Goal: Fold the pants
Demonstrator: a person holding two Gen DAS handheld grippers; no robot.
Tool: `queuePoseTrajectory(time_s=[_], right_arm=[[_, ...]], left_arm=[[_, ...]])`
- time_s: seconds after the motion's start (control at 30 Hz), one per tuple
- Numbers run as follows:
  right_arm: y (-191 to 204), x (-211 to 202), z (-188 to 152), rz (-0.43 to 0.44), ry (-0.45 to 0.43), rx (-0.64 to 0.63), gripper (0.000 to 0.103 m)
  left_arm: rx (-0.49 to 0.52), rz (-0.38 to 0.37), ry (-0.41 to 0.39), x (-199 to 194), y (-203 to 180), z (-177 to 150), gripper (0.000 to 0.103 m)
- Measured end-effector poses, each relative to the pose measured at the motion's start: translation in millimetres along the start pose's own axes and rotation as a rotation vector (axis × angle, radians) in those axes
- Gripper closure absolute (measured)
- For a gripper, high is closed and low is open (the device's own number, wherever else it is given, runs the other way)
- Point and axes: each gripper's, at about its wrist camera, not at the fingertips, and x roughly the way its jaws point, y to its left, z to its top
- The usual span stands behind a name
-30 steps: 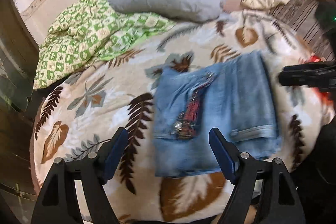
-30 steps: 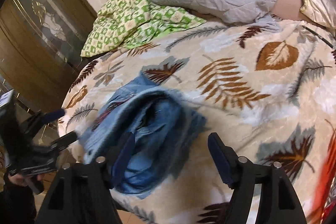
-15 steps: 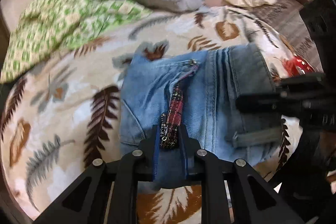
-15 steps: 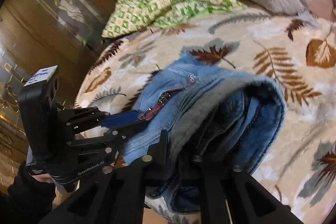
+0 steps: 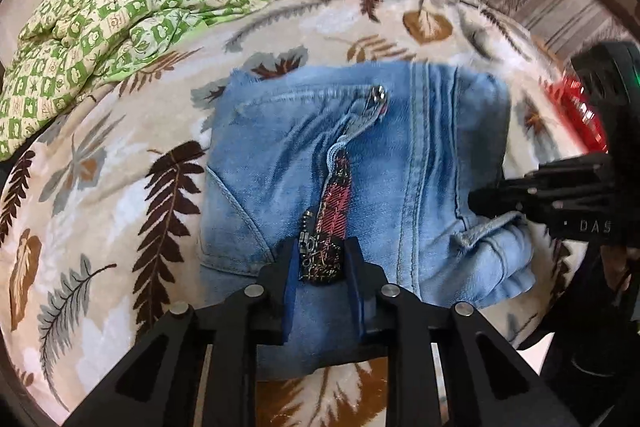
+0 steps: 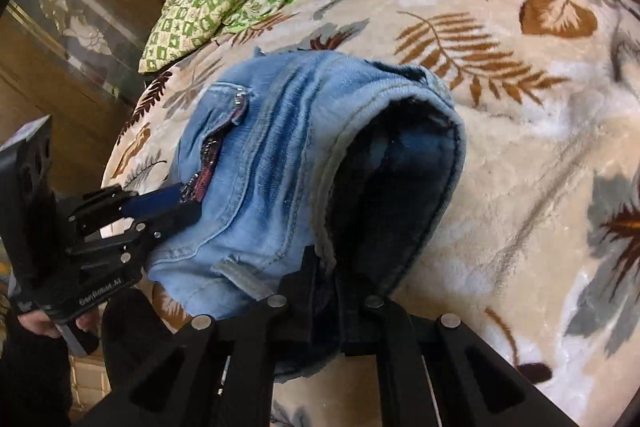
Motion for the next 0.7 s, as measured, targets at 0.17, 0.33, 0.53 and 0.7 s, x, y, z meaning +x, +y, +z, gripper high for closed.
queuePoseTrajectory(time_s=[0.17, 0.33, 0.53, 0.7], right_arm=[[3, -40, -6, -0.003, -0.083, 0.018, 0.01], [-12, -55, -14, 0.095, -0.14, 0.151, 0.008], [-31, -15, -13, 0.217, -0.091, 0.352, 0.008], [-20, 11, -10, 0.232, -0.084, 0.347, 0.01]], left_arm=[[-0.03, 0.018, -0.139, -42, 15, 3, 0.0], [-0.104, 0.006, -0.092, -36, 51, 15, 0.0], [-0.201, -0.155, 0.018, 10, 77, 13, 0.0], [-0.23, -0.258, 0.044, 27, 74, 6, 0.0]])
